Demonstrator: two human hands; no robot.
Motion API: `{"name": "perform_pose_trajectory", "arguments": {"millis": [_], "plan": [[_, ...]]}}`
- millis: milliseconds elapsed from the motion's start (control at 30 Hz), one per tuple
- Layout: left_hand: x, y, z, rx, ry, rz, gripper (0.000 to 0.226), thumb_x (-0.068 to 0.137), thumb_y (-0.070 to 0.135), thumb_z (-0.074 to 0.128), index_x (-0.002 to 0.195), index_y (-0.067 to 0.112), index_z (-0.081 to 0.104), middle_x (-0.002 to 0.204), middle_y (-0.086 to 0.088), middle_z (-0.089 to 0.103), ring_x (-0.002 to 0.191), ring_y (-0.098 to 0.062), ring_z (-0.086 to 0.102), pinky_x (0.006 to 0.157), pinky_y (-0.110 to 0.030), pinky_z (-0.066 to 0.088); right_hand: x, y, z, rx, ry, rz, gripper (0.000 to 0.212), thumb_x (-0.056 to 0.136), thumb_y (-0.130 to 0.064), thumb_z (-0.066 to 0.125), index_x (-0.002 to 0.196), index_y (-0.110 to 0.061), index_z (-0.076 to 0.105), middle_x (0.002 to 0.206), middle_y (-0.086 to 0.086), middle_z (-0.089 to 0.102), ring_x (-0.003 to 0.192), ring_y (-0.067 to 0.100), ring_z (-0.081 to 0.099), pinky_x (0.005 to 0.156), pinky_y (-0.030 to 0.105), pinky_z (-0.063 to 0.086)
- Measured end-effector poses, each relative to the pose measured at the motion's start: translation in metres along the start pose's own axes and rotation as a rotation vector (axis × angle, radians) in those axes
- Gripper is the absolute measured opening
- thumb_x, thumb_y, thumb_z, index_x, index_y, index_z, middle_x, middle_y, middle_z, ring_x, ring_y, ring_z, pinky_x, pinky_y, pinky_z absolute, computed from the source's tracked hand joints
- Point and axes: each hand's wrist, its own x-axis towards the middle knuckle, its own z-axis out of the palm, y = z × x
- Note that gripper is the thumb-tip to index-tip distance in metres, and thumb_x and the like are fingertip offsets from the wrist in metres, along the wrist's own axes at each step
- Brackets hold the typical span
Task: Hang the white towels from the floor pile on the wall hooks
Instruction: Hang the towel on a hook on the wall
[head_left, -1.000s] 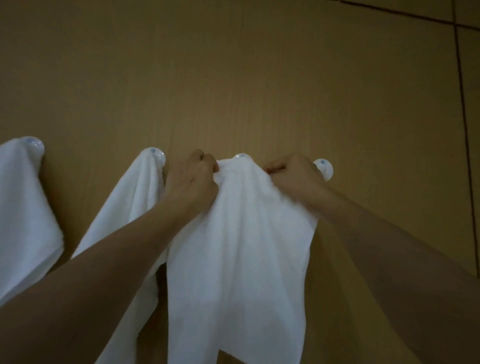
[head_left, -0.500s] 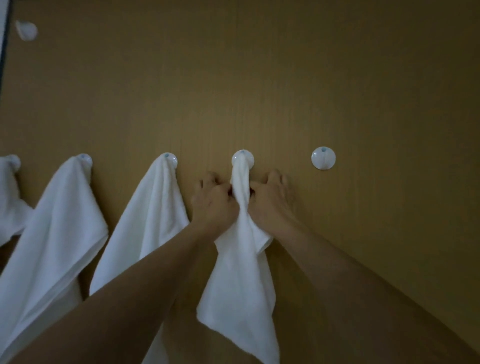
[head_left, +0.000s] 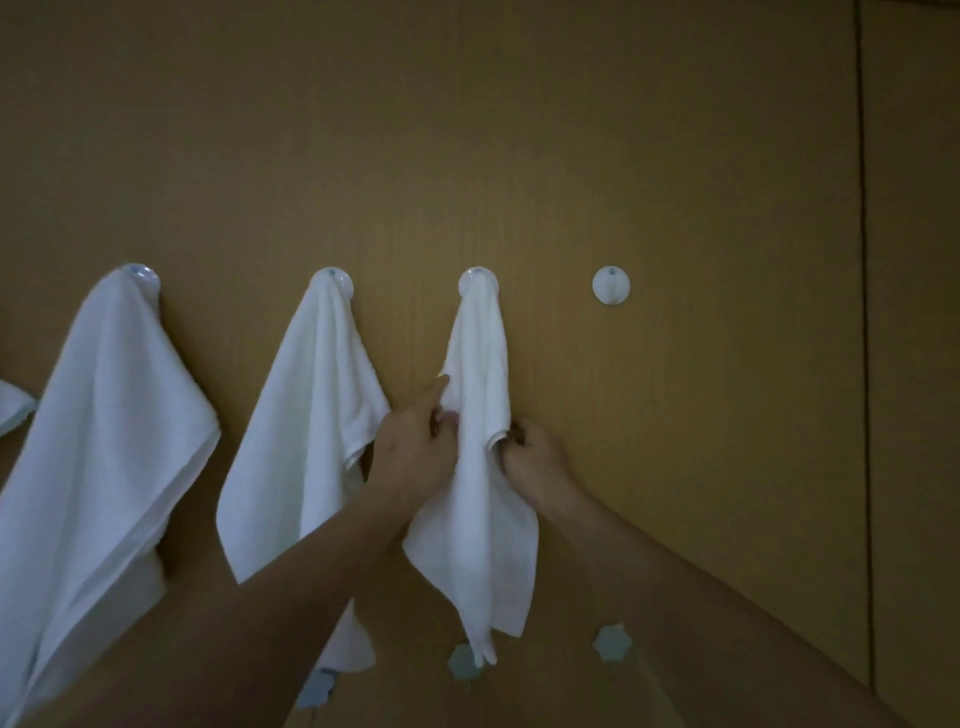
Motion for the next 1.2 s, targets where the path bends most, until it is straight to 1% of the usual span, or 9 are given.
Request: {"name": "perform_pose_trajectory", "arguments": {"millis": [100,200,267,333,600,700,800,900,1200], "plan": [[-0.001,-0.006,-0.015,-0.033,0.023,0.074,0.042,0.101,0.026,0.046,0.142,0.018,0.049,0.115,-0.003,0.069,0.099,-0.011,0.062,0.089,-0.021,0.042,-0.018,-0.005,0.004,-0.106,0.099,0.047,0.029,0.099,-0.023,0.040,0.071,-0.023,0.047,0.068,-0.004,0.052,0.058,0.009,0.047,0.051,0.025,0.032],[-0.006,-0.013,-0.026,-0.086,-0.011,0.111,0.040,0.100,0.028,0.047,0.138,0.017,0.054,0.134,-0.006,0.059,0.123,-0.022,0.054,0.107,-0.035,0.040,-0.039,-0.017,0.004,-0.235,0.167,0.069,0.024,0.098,-0.026,0.040,0.077,-0.023,0.051,0.073,-0.004,0.055,0.067,0.017,0.052,0.055,0.027,0.037],[-0.013,-0.015,-0.033,-0.102,-0.030,0.152,0.039,0.099,0.028,0.050,0.136,0.016,0.055,0.135,-0.007,0.058,0.125,-0.025,0.051,0.107,-0.036,0.038,-0.055,-0.027,0.003,-0.346,0.174,0.084,0.024,0.097,-0.025,0.043,0.111,-0.023,0.062,0.097,0.001,0.065,0.088,0.024,0.061,0.070,0.031,0.048],[-0.024,-0.015,-0.038,-0.098,-0.054,0.218,0.039,0.098,0.028,0.052,0.134,0.016,0.056,0.132,-0.008,0.059,0.124,-0.026,0.050,0.105,-0.036,0.036,-0.074,-0.037,0.000,-0.407,0.224,0.138,0.040,0.096,-0.025,0.047,0.134,-0.020,0.056,0.117,0.009,0.066,0.105,0.028,0.063,0.087,0.035,0.051],[-0.080,0.043,-0.052,-0.259,-0.259,0.321,0.038,0.095,0.024,0.054,0.133,0.019,0.056,0.135,-0.003,0.056,0.127,-0.025,0.043,0.102,-0.037,0.040,-0.173,-0.079,-0.041,-0.694,0.342,0.332,0.046,0.092,-0.034,0.054,0.138,-0.024,0.053,0.112,0.003,0.071,0.105,0.021,0.064,0.084,0.023,0.046],[-0.113,0.089,-0.057,-0.325,-0.308,0.381,0.038,0.095,0.026,0.053,0.133,0.022,0.056,0.135,-0.001,0.054,0.127,-0.022,0.042,0.102,-0.035,0.039,-0.232,-0.102,-0.073,-0.851,0.379,0.386,0.049,0.088,-0.028,0.054,0.137,-0.026,0.053,0.113,0.004,0.069,0.110,0.026,0.062,0.088,0.030,0.050],[-0.154,0.148,-0.063,-0.367,-0.359,0.479,0.039,0.094,0.025,0.053,0.133,0.022,0.055,0.132,-0.002,0.056,0.123,-0.023,0.044,0.099,-0.034,0.039,-0.299,-0.128,-0.109,-0.944,0.406,0.465,0.052,0.086,-0.024,0.053,0.138,-0.024,0.050,0.110,0.005,0.069,0.106,0.027,0.062,0.081,0.031,0.051],[-0.207,0.219,-0.072,-0.445,-0.416,0.525,0.040,0.094,0.029,0.053,0.134,0.024,0.055,0.133,0.001,0.055,0.125,-0.023,0.043,0.100,-0.031,0.038,-0.380,-0.155,-0.147,-1.050,0.456,0.558,0.056,0.084,-0.023,0.054,0.139,-0.023,0.049,0.123,0.009,0.065,0.113,0.030,0.060,0.085,0.033,0.050],[-0.438,0.463,-0.151,-0.760,-0.731,0.735,0.039,0.092,0.029,0.058,0.129,0.020,0.059,0.132,-0.004,0.057,0.123,-0.026,0.046,0.103,-0.037,0.040,-0.717,-0.262,-0.251,-1.270,0.636,0.942,0.053,0.090,-0.035,0.057,0.140,-0.020,0.048,0.125,0.011,0.062,0.118,0.030,0.055,0.093,0.036,0.046]]}}
